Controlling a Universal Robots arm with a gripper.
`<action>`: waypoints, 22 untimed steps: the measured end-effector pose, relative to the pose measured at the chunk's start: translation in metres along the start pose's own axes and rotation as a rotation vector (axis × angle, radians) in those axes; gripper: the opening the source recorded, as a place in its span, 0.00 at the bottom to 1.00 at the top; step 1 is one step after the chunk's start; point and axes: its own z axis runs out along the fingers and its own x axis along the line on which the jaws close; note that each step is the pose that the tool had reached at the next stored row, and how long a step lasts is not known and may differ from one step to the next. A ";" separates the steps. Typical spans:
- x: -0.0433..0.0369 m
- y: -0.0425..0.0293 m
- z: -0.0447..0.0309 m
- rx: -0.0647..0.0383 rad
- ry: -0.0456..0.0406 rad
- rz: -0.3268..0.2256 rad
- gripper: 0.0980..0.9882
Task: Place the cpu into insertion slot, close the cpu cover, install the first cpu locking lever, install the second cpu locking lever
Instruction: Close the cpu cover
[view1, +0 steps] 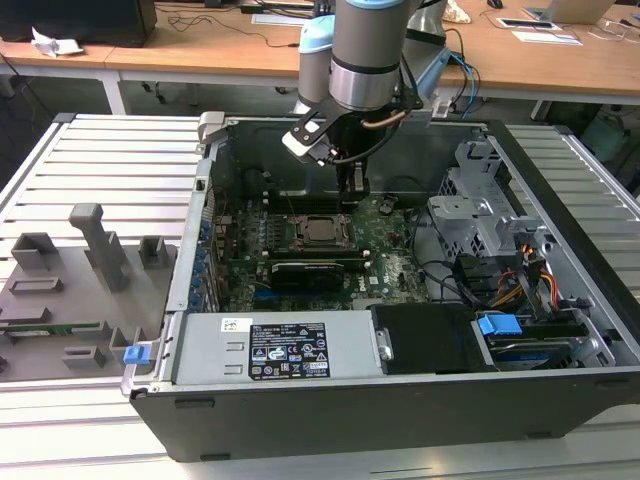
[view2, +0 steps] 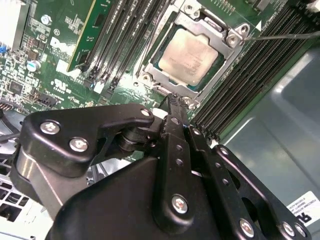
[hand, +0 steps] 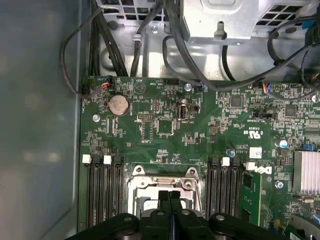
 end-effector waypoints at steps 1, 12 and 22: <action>0.0000 -0.0003 0.0001 0.000 0.0000 0.000 0.01; 0.0001 -0.0041 0.0005 0.000 0.0001 0.000 0.01; 0.0002 -0.0083 0.0007 0.000 0.0001 0.000 0.01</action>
